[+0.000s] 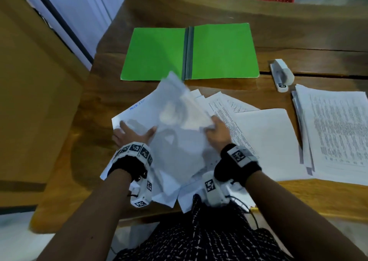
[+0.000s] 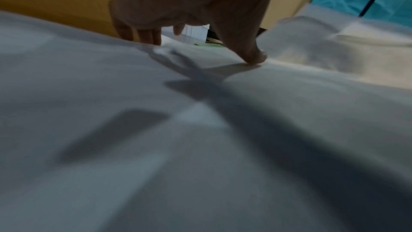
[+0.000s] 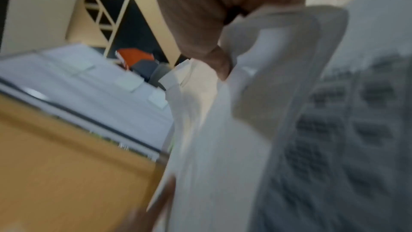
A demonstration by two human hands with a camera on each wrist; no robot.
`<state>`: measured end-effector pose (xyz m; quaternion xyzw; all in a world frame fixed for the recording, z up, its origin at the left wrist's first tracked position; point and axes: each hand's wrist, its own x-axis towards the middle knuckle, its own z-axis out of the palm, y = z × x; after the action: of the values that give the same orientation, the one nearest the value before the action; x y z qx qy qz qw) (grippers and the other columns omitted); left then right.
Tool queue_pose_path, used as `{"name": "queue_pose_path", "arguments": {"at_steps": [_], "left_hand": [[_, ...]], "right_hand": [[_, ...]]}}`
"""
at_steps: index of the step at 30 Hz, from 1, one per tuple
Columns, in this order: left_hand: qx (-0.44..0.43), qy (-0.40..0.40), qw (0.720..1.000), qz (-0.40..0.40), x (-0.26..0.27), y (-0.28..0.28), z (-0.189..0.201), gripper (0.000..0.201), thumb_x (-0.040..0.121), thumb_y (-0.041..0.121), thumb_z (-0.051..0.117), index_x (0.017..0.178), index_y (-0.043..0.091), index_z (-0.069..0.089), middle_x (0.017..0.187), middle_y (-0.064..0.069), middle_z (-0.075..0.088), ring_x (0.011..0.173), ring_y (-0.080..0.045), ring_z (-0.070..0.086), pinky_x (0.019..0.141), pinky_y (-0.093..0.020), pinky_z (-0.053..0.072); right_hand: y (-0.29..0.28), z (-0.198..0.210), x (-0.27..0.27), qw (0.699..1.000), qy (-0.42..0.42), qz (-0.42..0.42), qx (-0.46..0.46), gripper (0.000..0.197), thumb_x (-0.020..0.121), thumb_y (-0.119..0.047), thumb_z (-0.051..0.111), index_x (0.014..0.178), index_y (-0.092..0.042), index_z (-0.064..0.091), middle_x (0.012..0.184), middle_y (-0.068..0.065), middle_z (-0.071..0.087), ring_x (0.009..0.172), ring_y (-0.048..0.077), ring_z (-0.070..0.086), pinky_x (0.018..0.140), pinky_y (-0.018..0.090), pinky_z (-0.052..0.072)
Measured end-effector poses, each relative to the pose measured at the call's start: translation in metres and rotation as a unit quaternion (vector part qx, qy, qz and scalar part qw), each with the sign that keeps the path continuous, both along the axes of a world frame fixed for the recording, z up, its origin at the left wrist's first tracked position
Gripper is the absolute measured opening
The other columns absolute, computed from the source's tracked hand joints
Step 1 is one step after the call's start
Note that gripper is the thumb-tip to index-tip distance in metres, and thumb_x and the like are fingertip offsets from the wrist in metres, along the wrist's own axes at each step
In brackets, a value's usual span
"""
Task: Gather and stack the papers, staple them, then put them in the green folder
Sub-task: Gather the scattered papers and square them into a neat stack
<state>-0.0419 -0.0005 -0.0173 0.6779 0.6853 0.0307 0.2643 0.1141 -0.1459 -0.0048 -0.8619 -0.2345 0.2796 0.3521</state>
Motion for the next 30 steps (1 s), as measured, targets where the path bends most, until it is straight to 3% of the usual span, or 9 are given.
{"name": "queue_pose_path", "arguments": {"at_steps": [3, 7, 15, 18, 21, 24, 26, 28, 30], "left_hand": [[0.013, 0.073, 0.996, -0.043, -0.011, 0.006, 0.0, 0.103, 0.058, 0.067, 0.07, 0.13, 0.0, 0.037, 0.137, -0.021, 0.035, 0.128, -0.034, 0.031, 0.103, -0.047, 0.033], [-0.051, 0.089, 0.987, -0.121, -0.01, 0.021, 0.004, 0.068, 0.08, 0.048, 0.063, 0.123, -0.004, 0.051, 0.133, -0.022, 0.046, 0.123, -0.039, 0.044, 0.1, -0.045, 0.04], [-0.035, -0.114, 0.992, -0.026, 0.015, 0.006, 0.019, 0.032, 0.093, 0.011, 0.042, 0.114, -0.003, 0.061, 0.123, -0.027, 0.06, 0.114, -0.042, 0.053, 0.096, -0.039, 0.042], [0.035, -0.163, 0.985, 0.055, 0.017, 0.007, 0.035, 0.031, 0.095, 0.01, 0.037, 0.108, -0.003, 0.062, 0.121, -0.026, 0.061, 0.113, -0.039, 0.055, 0.094, -0.038, 0.043], [0.109, -0.219, 0.965, 0.094, 0.018, 0.018, 0.066, 0.03, 0.097, 0.011, 0.035, 0.076, 0.014, 0.057, 0.122, -0.022, 0.06, 0.112, -0.034, 0.056, 0.09, -0.036, 0.041], [0.228, -0.308, 0.923, 0.034, 0.02, 0.028, 0.095, 0.027, 0.094, 0.008, 0.038, 0.107, 0.002, 0.061, 0.123, -0.02, 0.061, 0.115, -0.03, 0.056, 0.09, -0.025, 0.04], [0.241, -0.343, 0.906, -0.064, 0.025, 0.028, 0.105, 0.034, 0.091, 0.002, 0.04, 0.121, -0.006, 0.054, 0.124, -0.024, 0.06, 0.113, -0.027, 0.056, 0.09, -0.024, 0.039], [0.226, -0.378, 0.883, -0.159, 0.032, 0.016, 0.106, 0.034, 0.085, -0.006, 0.041, 0.113, -0.009, 0.059, 0.113, -0.028, 0.064, 0.095, -0.014, 0.055, 0.079, -0.021, 0.038], [0.185, -0.404, 0.859, -0.253, 0.036, 0.003, 0.09, 0.036, 0.076, -0.01, 0.042, 0.104, -0.006, 0.065, 0.107, -0.027, 0.066, 0.097, -0.015, 0.055, 0.09, -0.026, 0.042]], "right_hand": [[-0.013, 0.032, 0.032, 0.986, -0.101, -0.129, 0.031, 0.029, 0.088, -0.007, 0.05, 0.115, -0.002, 0.057, 0.115, 0.025, 0.063, 0.107, 0.037, 0.059, 0.086, 0.034, 0.043], [-0.024, 0.08, 0.039, 0.947, -0.243, -0.166, 0.126, 0.028, 0.086, 0.002, 0.046, 0.11, 0.002, 0.061, 0.103, 0.026, 0.067, 0.094, 0.036, 0.062, 0.075, 0.029, 0.039], [-0.013, 0.062, -0.024, 0.928, -0.365, 0.07, 0.019, 0.051, 0.065, 0.007, 0.04, 0.109, -0.004, 0.065, 0.095, 0.028, 0.057, 0.084, 0.044, 0.057, 0.063, 0.042, 0.048], [-0.015, 0.032, -0.053, 0.924, -0.276, 0.197, -0.177, 0.045, 0.082, -0.004, 0.033, 0.123, -0.003, 0.051, 0.126, 0.021, 0.046, 0.111, 0.037, 0.048, 0.085, 0.043, 0.045], [-0.021, 0.01, -0.073, 0.917, -0.186, 0.248, -0.252, 0.033, 0.091, -0.008, 0.032, 0.118, -0.001, 0.05, 0.137, 0.018, 0.038, 0.118, 0.032, 0.045, 0.096, 0.041, 0.044], [-0.02, 0.003, -0.071, 0.933, -0.104, 0.273, -0.212, 0.033, 0.094, -0.027, 0.043, 0.111, 0.0, 0.052, 0.131, 0.02, 0.042, 0.112, 0.027, 0.046, 0.097, 0.043, 0.043], [-0.018, 0.008, -0.06, 0.947, -0.043, 0.279, -0.155, 0.043, 0.095, -0.039, 0.04, 0.1, -0.001, 0.059, 0.106, 0.018, 0.055, 0.096, 0.018, 0.045, 0.089, 0.037, 0.043], [-0.015, 0.018, -0.042, 0.976, 0.02, 0.205, -0.064, 0.049, 0.096, -0.045, 0.034, 0.072, -0.011, 0.06, 0.071, 0.012, 0.053, 0.07, 0.011, 0.044, 0.069, 0.026, 0.039], [-0.012, 0.028, -0.015, 0.995, 0.081, 0.051, 0.025, 0.057, 0.097, -0.045, 0.03, 0.085, -0.001, 0.063, 0.078, 0.022, 0.06, 0.066, 0.021, 0.053, 0.065, 0.028, 0.041]]}}
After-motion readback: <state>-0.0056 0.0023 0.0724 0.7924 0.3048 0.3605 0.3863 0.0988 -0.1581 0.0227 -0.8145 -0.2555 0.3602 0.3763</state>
